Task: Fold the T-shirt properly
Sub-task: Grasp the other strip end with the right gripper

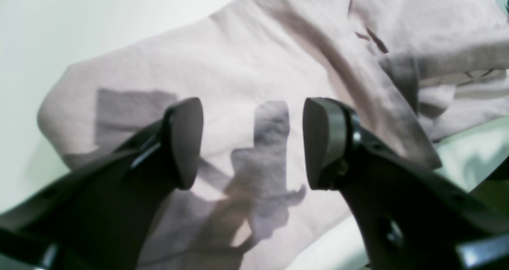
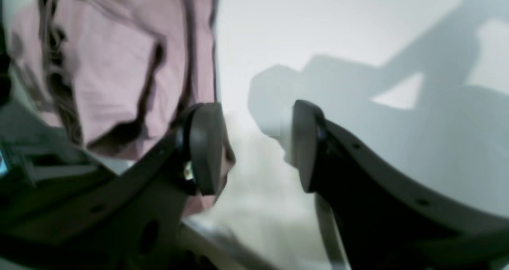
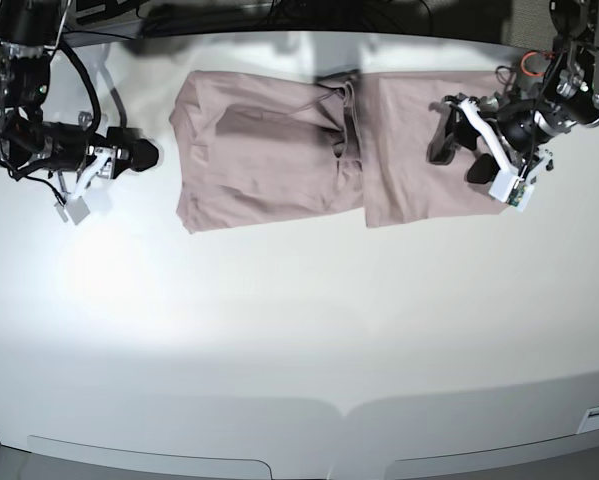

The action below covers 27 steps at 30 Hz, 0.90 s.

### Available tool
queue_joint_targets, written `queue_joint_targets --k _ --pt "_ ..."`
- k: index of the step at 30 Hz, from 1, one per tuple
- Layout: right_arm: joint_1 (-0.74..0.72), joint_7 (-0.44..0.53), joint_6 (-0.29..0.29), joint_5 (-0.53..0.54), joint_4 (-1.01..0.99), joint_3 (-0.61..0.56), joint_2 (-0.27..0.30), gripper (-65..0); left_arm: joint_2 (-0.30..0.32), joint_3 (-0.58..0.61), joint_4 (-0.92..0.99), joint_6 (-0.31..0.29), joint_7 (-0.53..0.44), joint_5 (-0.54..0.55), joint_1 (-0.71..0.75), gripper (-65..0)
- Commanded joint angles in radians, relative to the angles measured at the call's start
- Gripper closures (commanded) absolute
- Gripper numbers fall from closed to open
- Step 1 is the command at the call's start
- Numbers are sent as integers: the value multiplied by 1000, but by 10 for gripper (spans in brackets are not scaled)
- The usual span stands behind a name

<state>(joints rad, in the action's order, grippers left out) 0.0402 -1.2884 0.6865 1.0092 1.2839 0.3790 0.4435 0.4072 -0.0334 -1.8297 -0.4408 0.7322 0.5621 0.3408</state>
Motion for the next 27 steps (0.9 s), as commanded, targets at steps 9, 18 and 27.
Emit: queue_joint_targets --k 9,18,27 --pt "-59 -17 5 23 -90 -113 4 -293 11 -7 -17 0 -23 14 -5 -386" --pt "-59 -13 5 12 -90 -140 -121 -293 11 -7 -17 0 -23 13 -5 -386" --pt "-59 26 5 -116 -90 -140 -207 -292 11 -7 -17 0 -22 13 -5 -386"
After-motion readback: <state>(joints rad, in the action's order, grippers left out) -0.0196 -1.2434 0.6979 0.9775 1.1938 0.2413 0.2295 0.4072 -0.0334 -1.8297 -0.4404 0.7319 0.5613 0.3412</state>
